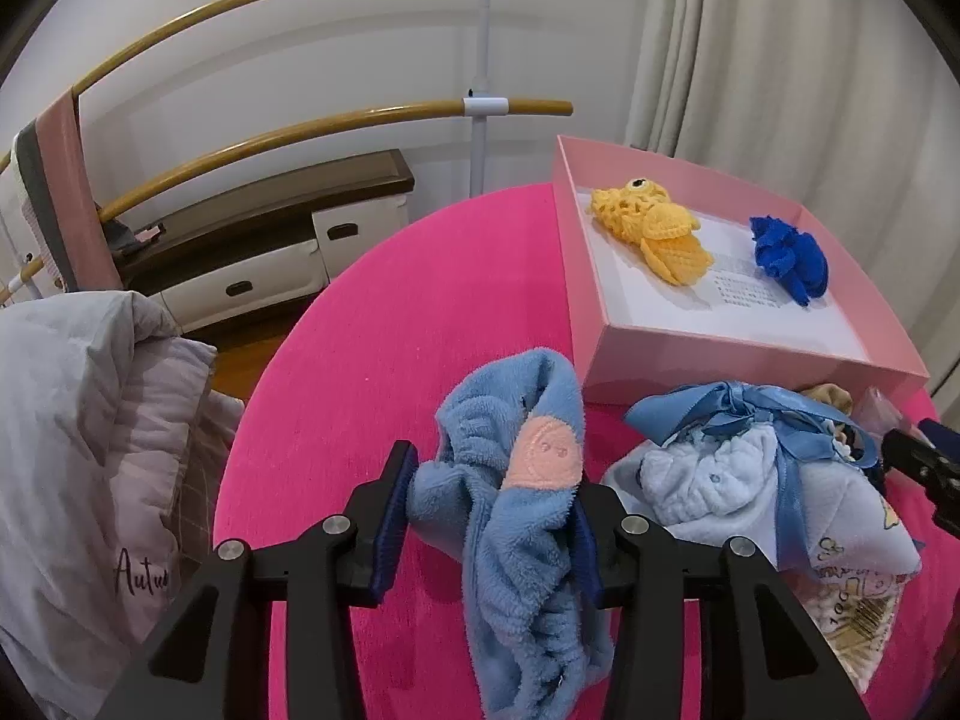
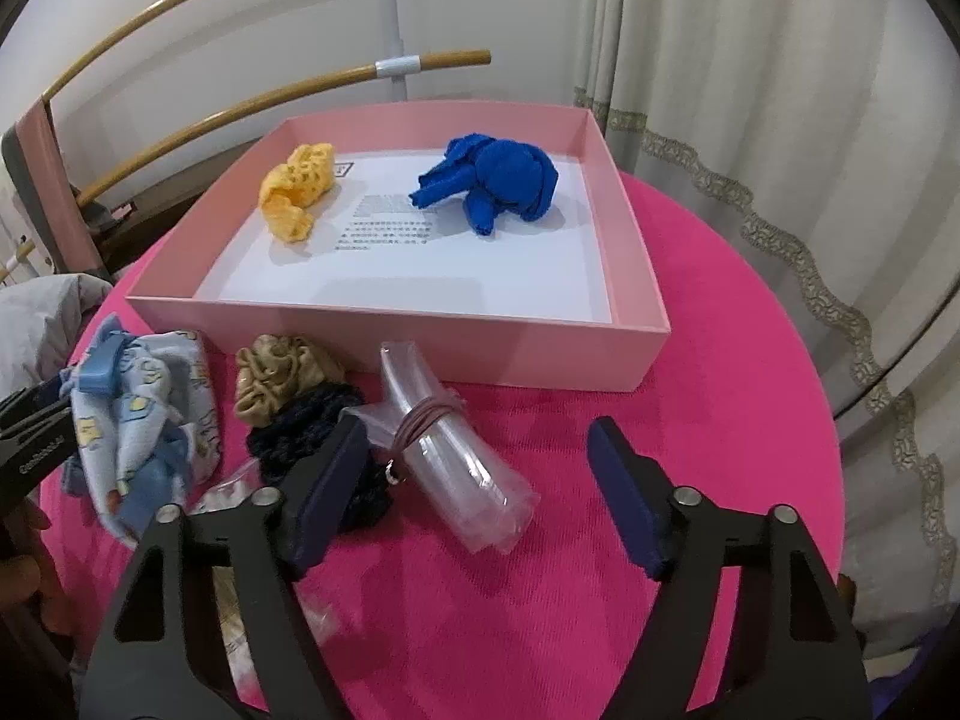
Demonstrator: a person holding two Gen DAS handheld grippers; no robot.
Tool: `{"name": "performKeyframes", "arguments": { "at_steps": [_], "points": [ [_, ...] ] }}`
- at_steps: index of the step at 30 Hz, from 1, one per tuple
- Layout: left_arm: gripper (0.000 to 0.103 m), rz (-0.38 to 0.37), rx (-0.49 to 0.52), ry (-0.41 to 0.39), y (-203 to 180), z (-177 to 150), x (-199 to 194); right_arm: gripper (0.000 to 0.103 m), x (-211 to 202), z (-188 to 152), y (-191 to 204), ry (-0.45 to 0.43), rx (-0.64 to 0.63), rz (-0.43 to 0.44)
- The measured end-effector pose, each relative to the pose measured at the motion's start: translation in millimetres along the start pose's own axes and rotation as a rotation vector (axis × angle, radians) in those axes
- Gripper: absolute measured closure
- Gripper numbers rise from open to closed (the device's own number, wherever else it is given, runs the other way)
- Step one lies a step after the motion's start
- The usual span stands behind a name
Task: Organize soft objects
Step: 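Grasp the light-blue towel with left gripper while right gripper grasps clear plastic tube, then carry towel and tube into the pink box and open both grippers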
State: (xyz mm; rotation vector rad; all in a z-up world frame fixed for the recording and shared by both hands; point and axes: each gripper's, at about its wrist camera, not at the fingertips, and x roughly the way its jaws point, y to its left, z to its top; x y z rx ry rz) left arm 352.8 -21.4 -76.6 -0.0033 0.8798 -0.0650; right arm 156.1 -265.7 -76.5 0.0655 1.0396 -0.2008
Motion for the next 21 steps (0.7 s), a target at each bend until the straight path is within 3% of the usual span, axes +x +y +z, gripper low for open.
{"name": "performKeyframes", "arguments": {
  "at_steps": [3, 7, 12, 21],
  "points": [
    [0.060, -0.010, -0.001, 0.001, 0.7, 0.5, 1.9, 0.037, 7.7, 0.9, 0.2, 0.016, -0.005, 0.046],
    [0.074, -0.035, 0.005, 0.006, 2.2, 0.8, 0.8, 0.065, 16.1, -2.6, 3.5, 0.035, -0.001, 0.146],
    [0.084, -0.052, 0.020, 0.004, 0.1, 2.4, -6.9, 0.066, 11.2, -5.2, 0.5, 0.023, 0.016, 0.162],
    [0.085, -0.042, 0.046, -0.047, -7.2, 1.9, -40.8, 0.066, -7.4, -5.7, -15.9, -0.014, 0.059, 0.135]
  ]
}}
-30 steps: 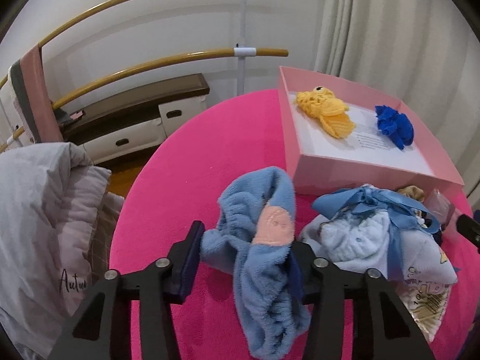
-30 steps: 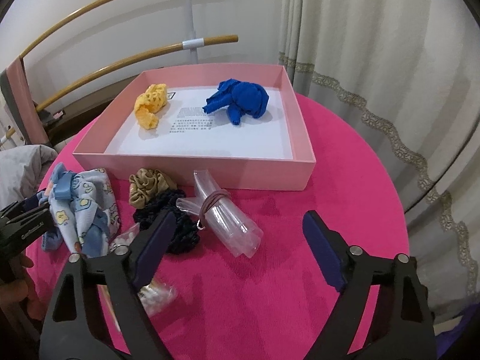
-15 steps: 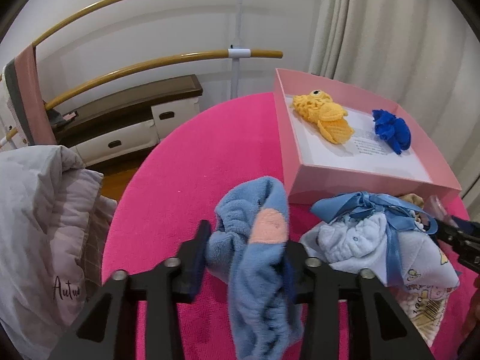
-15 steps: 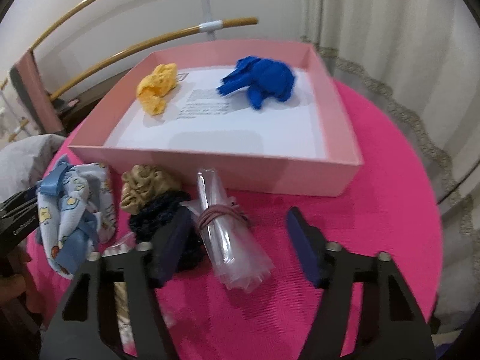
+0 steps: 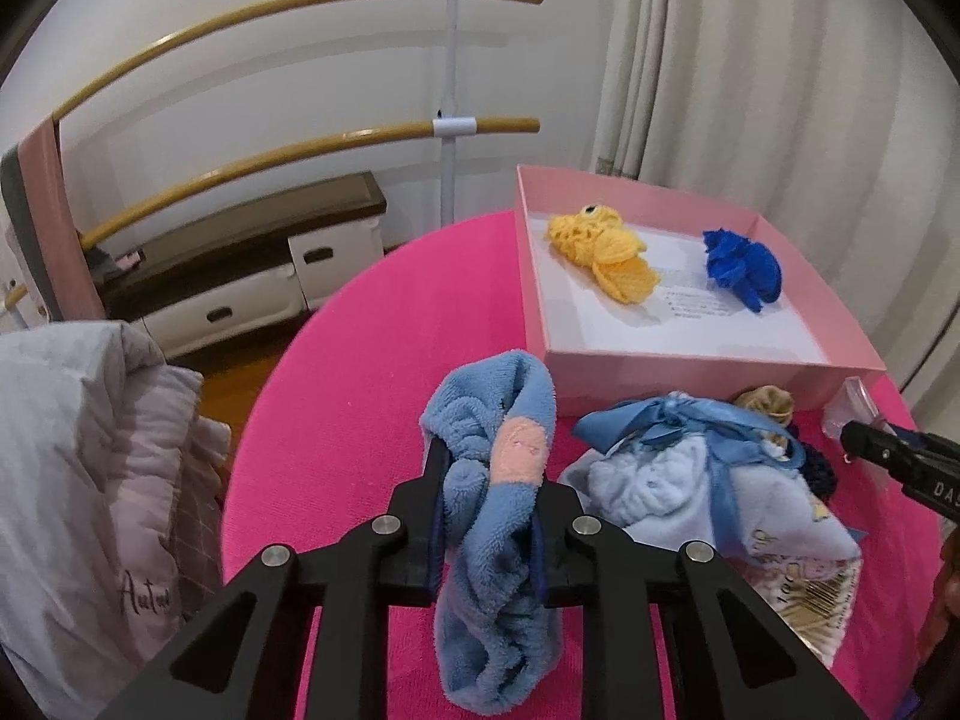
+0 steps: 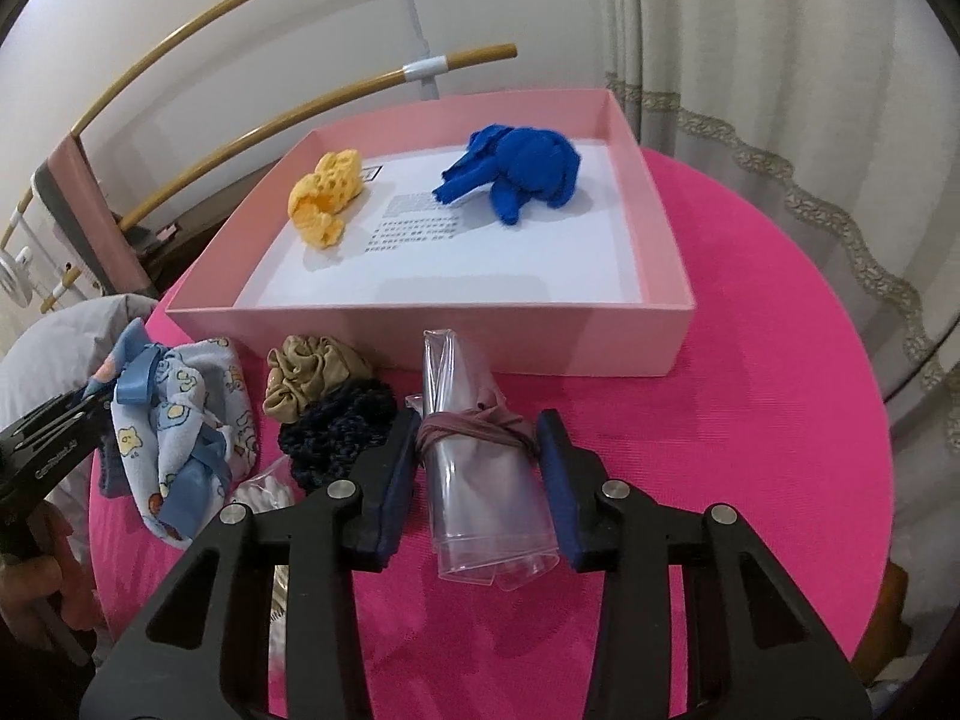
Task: Organize soft objects
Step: 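Carry towel and tube into the pink box and open both grippers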
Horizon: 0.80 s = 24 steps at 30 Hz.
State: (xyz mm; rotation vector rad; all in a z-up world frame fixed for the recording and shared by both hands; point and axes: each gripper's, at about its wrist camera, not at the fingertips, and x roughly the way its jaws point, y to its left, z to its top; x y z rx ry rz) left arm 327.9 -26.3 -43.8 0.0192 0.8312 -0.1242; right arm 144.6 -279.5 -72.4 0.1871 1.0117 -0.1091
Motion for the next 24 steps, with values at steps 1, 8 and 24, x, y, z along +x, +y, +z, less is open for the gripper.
{"name": "performKeyframes", "arguments": {
  "at_steps": [1, 8, 24],
  "points": [
    [0.085, 0.003, 0.002, -0.008, -0.3, -0.2, -4.6, 0.066, -2.4, 0.0, -0.3, -0.004, 0.002, 0.000],
    [0.085, 0.003, 0.009, -0.068, -0.5, 2.3, -48.3, 0.066, -16.0, 4.6, 4.3, -0.034, -0.002, 0.000],
    [0.085, -0.089, 0.046, -0.215, -5.3, 48.7, -127.2, 0.066, -62.6, 57.4, 15.7, -0.166, -0.054, -0.005]
  ]
}}
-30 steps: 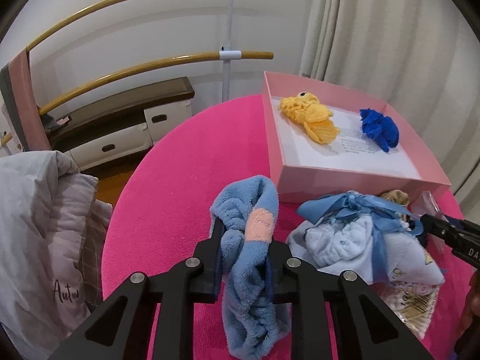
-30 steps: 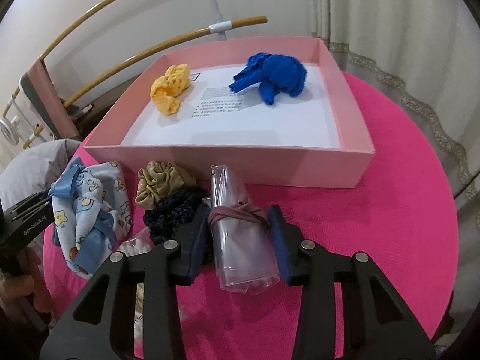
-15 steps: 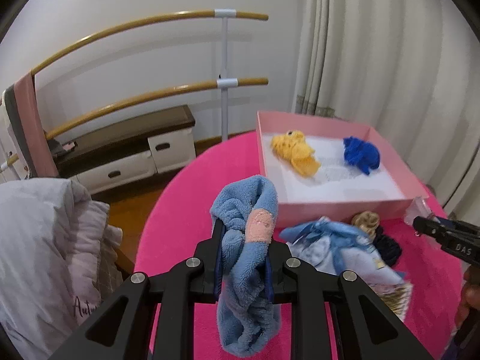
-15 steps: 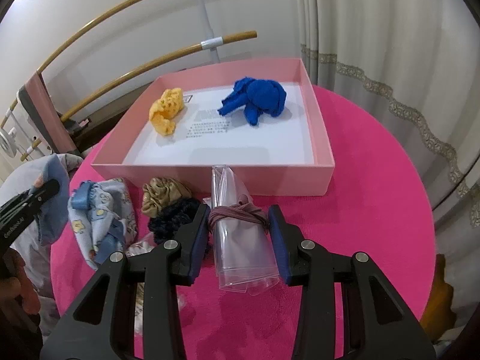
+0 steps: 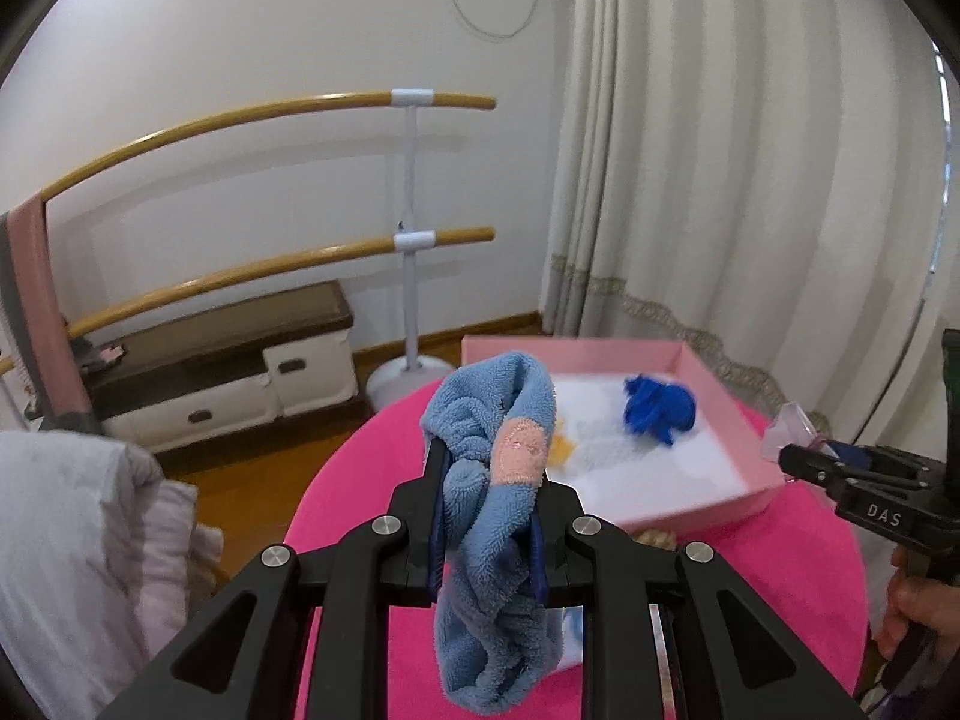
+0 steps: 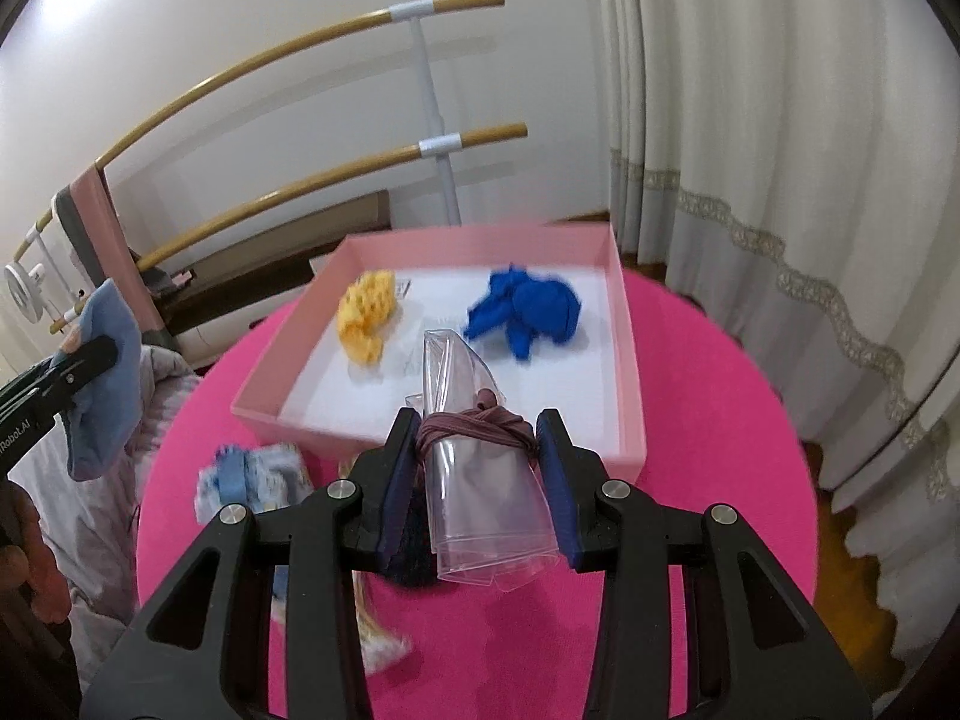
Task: Organize soft objects
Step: 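Carry towel and tube into the pink box and open both grippers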
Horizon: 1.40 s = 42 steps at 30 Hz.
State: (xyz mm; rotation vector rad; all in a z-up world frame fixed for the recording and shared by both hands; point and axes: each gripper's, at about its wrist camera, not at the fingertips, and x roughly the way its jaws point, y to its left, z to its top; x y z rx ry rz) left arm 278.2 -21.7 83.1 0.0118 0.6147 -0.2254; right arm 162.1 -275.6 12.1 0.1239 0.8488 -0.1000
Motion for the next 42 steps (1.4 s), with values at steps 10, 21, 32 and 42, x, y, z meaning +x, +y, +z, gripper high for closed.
{"name": "performKeyframes", "arguments": {
  "at_steps": [10, 21, 32, 42],
  "points": [
    [0.085, -0.102, 0.024, 0.062, -27.5, 39.7, 50.9, 0.066, 36.9, 54.6, -7.4, 0.015, -0.025, -0.030],
    [0.084, -0.147, 0.026, 0.250, -57.3, 39.4, 126.4, 0.066, 106.6, 48.5, -28.1, 0.155, -0.006, -0.053],
    [0.084, -0.140, 0.040, 0.288, -72.8, 53.0, 145.7, 0.066, 120.0, 46.2, -34.2, 0.184, -0.007, -0.065],
    [0.072, -0.115, 0.093, 0.307, -93.5, 44.5, 159.9, 0.041, 124.6, 46.6, -28.6, 0.192, -0.020, -0.086]
  ]
}}
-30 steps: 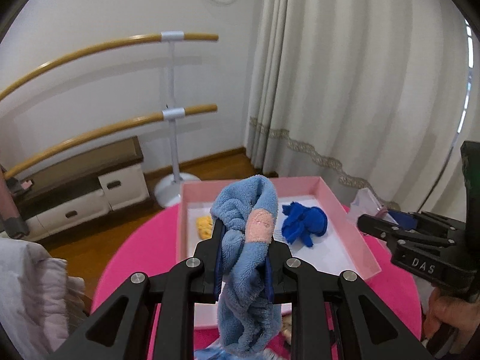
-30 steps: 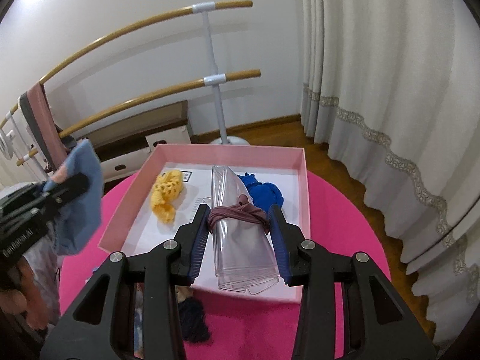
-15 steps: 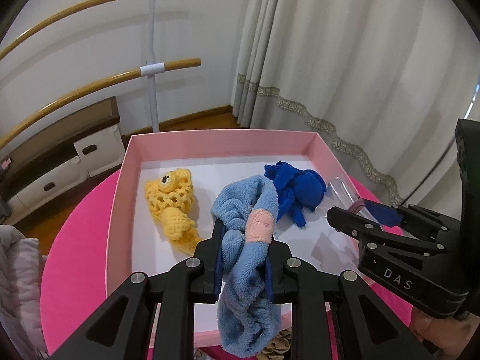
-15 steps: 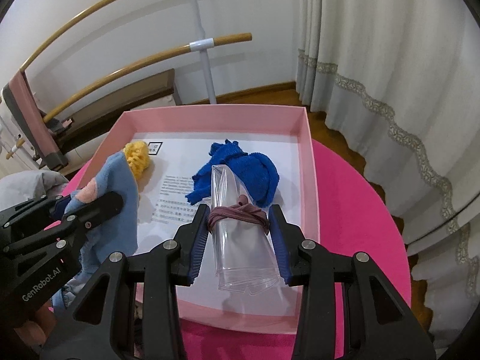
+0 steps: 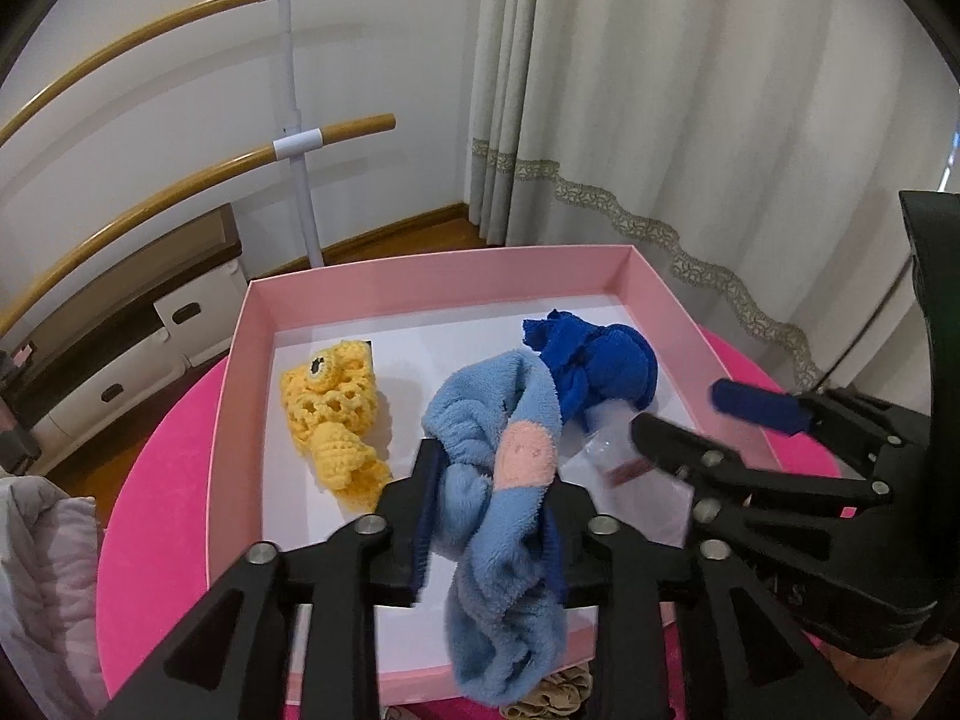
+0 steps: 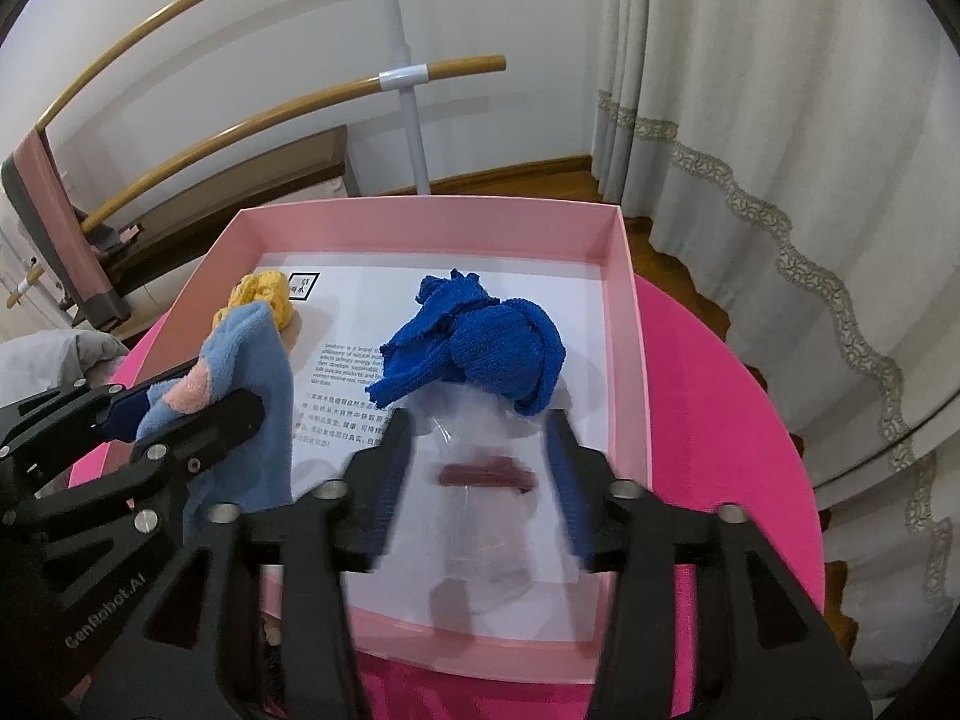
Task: Organize soft objects
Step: 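Carry towel and tube into the pink box and open both grippers, then withdraw both tools from the box toward the remaining items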
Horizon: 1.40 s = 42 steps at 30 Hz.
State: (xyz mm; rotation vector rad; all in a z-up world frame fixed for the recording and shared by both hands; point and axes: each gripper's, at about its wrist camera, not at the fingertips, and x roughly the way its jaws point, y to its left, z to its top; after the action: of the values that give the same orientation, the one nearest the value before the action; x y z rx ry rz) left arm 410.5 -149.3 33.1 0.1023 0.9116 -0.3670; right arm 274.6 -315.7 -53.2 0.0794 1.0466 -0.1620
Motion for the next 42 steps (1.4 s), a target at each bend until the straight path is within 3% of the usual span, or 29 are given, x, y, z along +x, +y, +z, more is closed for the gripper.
{"name": "performKeyframes", "arguments": {
  "at_steps": [2, 4, 6, 7, 9, 22, 32, 42],
  "points": [
    [0.063, 0.006, -0.012, -0.005, 4.4, -0.5, -1.8, 0.031, -2.3, 0.1, -2.8, -0.011, 0.008, -0.017],
    [0.049, 0.017, -0.028, -0.008, 9.1, -1.1, -4.0, 0.011, -4.7, -0.6, -9.8, -0.020, 0.029, -0.034],
    [0.024, 0.026, -0.050, -0.029, 17.4, -2.3, -10.8, 0.000, -8.7, -1.6, -17.9, -0.031, 0.058, -0.020],
    [0.011, 0.032, -0.056, -0.041, 19.7, -2.7, -13.8, 0.000, -10.6, -1.8, -20.8, -0.035, 0.070, -0.016],
    [0.000, 0.056, -0.065, -0.073, 22.7, -3.9, -22.3, 0.000, -15.0, -2.0, -23.7, -0.038, 0.081, -0.024],
    [0.000, 0.154, -0.086, -0.219, 36.5, -39.4, -110.1, 0.000, -77.3, -7.4, -9.7, -0.154, 0.101, -0.013],
    [0.000, 0.240, -0.113, -0.301, 54.0, -97.6, -180.6, 0.000, -153.4, -39.5, 7.7, -0.286, 0.079, 0.014],
    [0.000, 0.278, -0.095, -0.347, 37.4, -157.1, -229.1, 0.000, -202.3, -69.9, 19.6, -0.357, 0.069, 0.024]
  ]
}}
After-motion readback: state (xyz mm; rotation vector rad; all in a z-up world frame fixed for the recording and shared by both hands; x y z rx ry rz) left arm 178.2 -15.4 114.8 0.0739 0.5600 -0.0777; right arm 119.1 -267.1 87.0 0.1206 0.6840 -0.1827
